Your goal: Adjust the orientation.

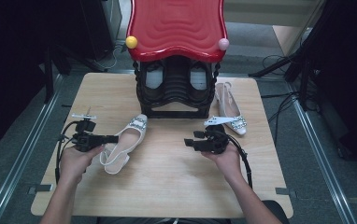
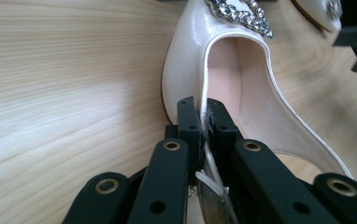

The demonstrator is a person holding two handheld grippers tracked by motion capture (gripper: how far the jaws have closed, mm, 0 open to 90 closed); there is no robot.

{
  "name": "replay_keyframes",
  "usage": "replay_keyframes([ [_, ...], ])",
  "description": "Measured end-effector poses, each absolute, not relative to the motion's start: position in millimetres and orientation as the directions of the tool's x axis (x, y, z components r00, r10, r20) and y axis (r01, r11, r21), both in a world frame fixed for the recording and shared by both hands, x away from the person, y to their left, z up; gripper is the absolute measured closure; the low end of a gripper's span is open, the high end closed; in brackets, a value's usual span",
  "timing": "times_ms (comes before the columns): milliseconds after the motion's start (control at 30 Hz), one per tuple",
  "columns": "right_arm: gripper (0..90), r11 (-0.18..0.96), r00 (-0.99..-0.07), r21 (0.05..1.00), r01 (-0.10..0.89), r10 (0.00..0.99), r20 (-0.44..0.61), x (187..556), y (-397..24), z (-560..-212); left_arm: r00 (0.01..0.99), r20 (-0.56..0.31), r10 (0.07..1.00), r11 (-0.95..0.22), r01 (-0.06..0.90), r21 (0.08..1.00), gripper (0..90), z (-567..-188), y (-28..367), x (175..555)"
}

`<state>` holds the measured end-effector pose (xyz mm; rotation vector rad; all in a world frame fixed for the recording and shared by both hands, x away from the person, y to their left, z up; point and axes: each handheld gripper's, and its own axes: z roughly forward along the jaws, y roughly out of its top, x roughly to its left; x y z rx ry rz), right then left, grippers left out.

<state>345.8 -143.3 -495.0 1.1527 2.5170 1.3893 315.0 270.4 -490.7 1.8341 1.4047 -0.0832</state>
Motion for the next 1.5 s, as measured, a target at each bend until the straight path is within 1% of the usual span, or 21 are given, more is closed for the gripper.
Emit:
replay_keyframes([
  [400, 41.3, 0.331, -0.715, 0.734, 0.592, 0.636, 0.290, 337, -145, -498, 0.484, -0.503, 0.716, -0.179, 0.824, 0.537, 87.0, -496, 217, 323],
  [800, 41.4, 0.312, -0.689, 0.730, 0.608, 0.664, 0.290, 325, -150, -504, 0.543, -0.533, 0.649, -0.233, 0.809, 0.540, 86.5, -498, 179, 332],
  [933, 41.3, 0.314, -0.685, 0.727, 0.611, 0.671, 0.285, 322, -150, -506, 0.531, -0.530, 0.662, -0.227, 0.815, 0.532, 86.4, -506, 174, 340],
  [1033, 41.4, 0.302, -0.676, 0.726, 0.618, 0.676, 0.294, 321, -149, -508, 0.511, -0.532, 0.675, -0.227, 0.830, 0.509, 86.4, -512, 173, 344],
  [1100, 42.5, 0.297, -0.674, 0.728, 0.618, 0.677, 0.295, 321, -147, -509, 0.513, -0.501, 0.697, -0.248, 0.828, 0.503, 86.2, -514, 174, 346],
  [1167, 42.9, 0.300, -0.674, 0.728, 0.617, 0.679, 0.292, 320, -144, -510, 0.514, -0.498, 0.698, -0.246, 0.826, 0.508, 85.4, -514, 173, 345],
  [1267, 44.3, 0.314, -0.681, 0.728, 0.610, 0.677, 0.279, 321, -140, -513, 0.534, -0.482, 0.695, -0.256, 0.810, 0.528, 81.5, -511, 171, 344],
  [1333, 45.8, 0.316, -0.683, 0.729, 0.607, 0.677, 0.276, 321, -138, -514, 0.539, -0.491, 0.684, -0.249, 0.806, 0.537, 75.3, -508, 172, 343],
  [1433, 48.4, 0.315, -0.686, 0.733, 0.602, 0.674, 0.273, 321, -134, -515, 0.550, -0.477, 0.685, -0.260, 0.796, 0.546, 67.0, -502, 174, 342],
  [1500, 51.8, 0.325, -0.691, 0.735, 0.595, 0.674, 0.261, 320, -131, -517, 0.553, -0.486, 0.676, -0.246, 0.792, 0.559, 63.4, -498, 177, 340],
])
